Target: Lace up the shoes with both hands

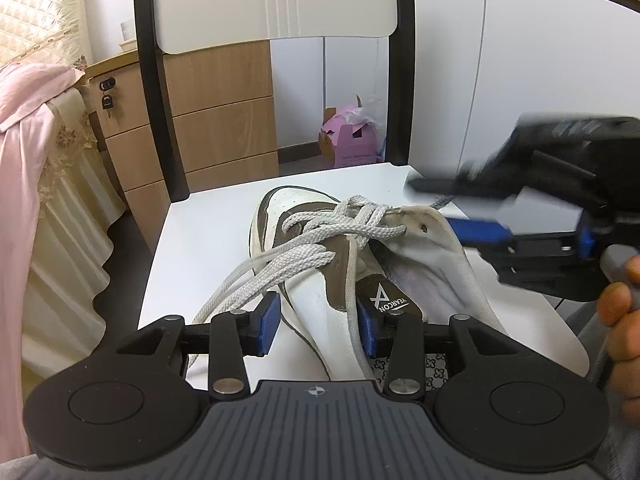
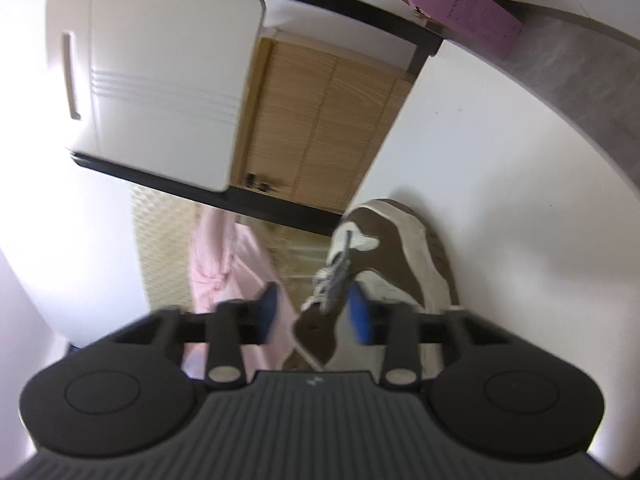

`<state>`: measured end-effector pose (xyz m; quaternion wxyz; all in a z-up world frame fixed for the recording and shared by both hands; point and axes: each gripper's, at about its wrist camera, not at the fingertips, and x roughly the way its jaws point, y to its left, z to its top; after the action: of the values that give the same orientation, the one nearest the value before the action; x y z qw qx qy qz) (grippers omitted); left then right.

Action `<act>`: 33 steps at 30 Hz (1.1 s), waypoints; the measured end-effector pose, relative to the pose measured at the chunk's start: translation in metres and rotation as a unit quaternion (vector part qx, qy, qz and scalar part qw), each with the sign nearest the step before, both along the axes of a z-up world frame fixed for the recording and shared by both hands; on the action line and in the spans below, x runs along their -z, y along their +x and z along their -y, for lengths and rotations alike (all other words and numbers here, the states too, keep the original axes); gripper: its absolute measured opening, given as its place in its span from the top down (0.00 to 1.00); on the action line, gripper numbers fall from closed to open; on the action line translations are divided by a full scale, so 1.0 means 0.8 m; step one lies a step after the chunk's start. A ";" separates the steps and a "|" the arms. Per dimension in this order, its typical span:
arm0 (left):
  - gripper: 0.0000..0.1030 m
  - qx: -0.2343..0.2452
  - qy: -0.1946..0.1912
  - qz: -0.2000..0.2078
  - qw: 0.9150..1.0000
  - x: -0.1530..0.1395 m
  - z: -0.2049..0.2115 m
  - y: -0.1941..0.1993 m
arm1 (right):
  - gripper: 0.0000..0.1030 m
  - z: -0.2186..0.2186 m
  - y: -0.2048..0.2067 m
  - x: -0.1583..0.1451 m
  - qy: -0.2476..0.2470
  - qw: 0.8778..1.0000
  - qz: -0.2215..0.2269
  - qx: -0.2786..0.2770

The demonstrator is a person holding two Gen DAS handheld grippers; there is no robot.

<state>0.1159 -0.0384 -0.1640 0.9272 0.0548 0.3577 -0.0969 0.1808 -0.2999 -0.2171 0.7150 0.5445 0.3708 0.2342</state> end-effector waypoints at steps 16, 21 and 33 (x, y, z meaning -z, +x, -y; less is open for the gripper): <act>0.55 -0.033 -0.031 -0.012 0.999 0.007 -0.004 0.004 | 0.98 0.078 0.010 0.001 -0.048 0.988 0.006 0.149; 0.53 -0.035 -0.036 -0.013 0.999 0.007 -0.006 0.007 | 0.98 0.125 0.002 -0.005 -0.062 0.979 0.019 0.195; 0.53 -0.042 -0.034 -0.001 0.999 0.004 -0.003 0.006 | 0.38 0.103 -0.018 -0.002 0.028 0.992 0.017 0.121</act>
<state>0.1205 -0.0362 -0.1669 0.9315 0.0088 0.3567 -0.0702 0.1663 -0.3823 -0.2157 0.7289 0.6007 0.2837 0.1656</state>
